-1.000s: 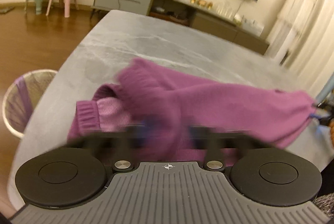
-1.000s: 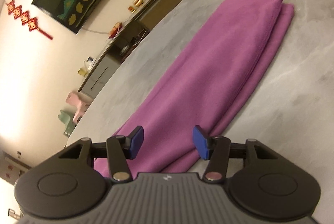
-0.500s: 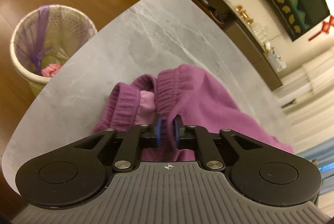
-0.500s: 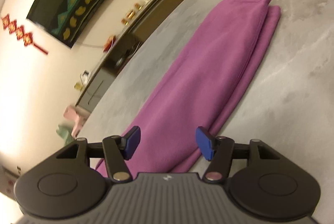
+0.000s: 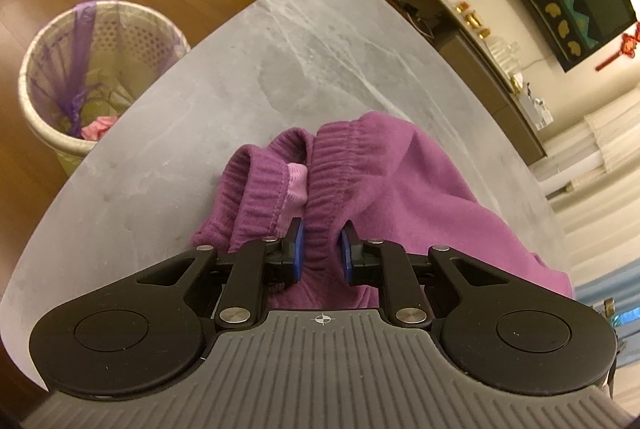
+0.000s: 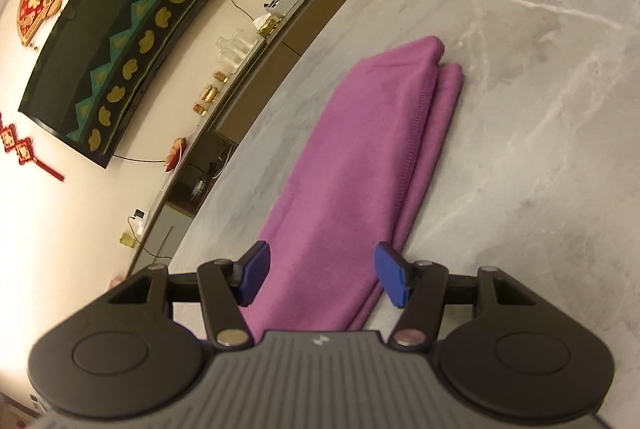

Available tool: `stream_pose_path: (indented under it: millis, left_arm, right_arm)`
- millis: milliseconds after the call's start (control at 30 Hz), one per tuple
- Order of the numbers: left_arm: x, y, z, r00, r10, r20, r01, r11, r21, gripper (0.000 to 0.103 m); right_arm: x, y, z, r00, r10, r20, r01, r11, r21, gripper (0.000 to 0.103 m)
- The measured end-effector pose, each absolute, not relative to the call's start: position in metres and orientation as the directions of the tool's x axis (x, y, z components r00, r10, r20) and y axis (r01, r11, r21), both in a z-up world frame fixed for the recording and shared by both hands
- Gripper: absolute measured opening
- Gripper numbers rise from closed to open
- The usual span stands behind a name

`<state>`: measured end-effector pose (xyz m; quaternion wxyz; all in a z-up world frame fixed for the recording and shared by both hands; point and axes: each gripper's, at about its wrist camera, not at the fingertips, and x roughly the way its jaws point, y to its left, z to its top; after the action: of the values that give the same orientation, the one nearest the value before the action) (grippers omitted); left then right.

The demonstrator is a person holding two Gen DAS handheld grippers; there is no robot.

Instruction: Fold clothes

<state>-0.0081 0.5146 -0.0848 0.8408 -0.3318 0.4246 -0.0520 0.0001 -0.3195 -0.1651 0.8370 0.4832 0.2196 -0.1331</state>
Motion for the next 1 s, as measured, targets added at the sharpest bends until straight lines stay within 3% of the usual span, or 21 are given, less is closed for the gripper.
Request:
stream_pose_path:
  millis: [133,267,500,667,833,900,1000]
  left_arm:
    - [-0.009,0.512,-0.081,0.631,-0.346,-0.694,-0.186,0.801,-0.568,0.012]
    - [-0.018,0.483,-0.052,0.647,-0.246,-0.722,-0.088,0.916,-0.391,0.014]
    - [-0.048,0.42,0.026,0.744,-0.204,-0.636,0.152,0.979,-0.136,0.014]
    - [-0.023,0.327,0.052,0.68,-0.439,-0.587,0.443,0.884,-0.148,0.016]
    - [0.019,0.202,0.035,0.48,-0.649,-0.59,0.698,0.69,-0.191,0.024]
    - [0.035,0.15,0.017,0.404,-0.681,-0.611,0.771,0.613,-0.174,0.029]
    - [0.038,0.064,-0.013,0.318,-0.678,-0.663,0.854,0.508,-0.111,0.03]
  right_arm:
    - [-0.001,-0.322,-0.17,0.865,-0.031,-0.5,0.45,0.488,0.748,0.059]
    - [-0.002,-0.321,-0.174,0.884,0.031,-0.466,0.396,0.48,0.783,0.061]
    - [0.014,-0.316,-0.187,0.895,0.199,-0.399,0.275,0.458,0.846,0.059]
    - [0.023,-0.301,-0.188,0.862,0.354,-0.361,0.192,0.432,0.881,0.061]
    - [0.009,-0.321,-0.174,0.865,0.239,-0.442,0.292,0.475,0.83,0.063]
    - [0.006,-0.321,-0.17,0.86,0.217,-0.462,0.31,0.496,0.811,0.069]
    - [0.002,-0.322,-0.163,0.852,0.183,-0.49,0.336,0.526,0.781,0.07]
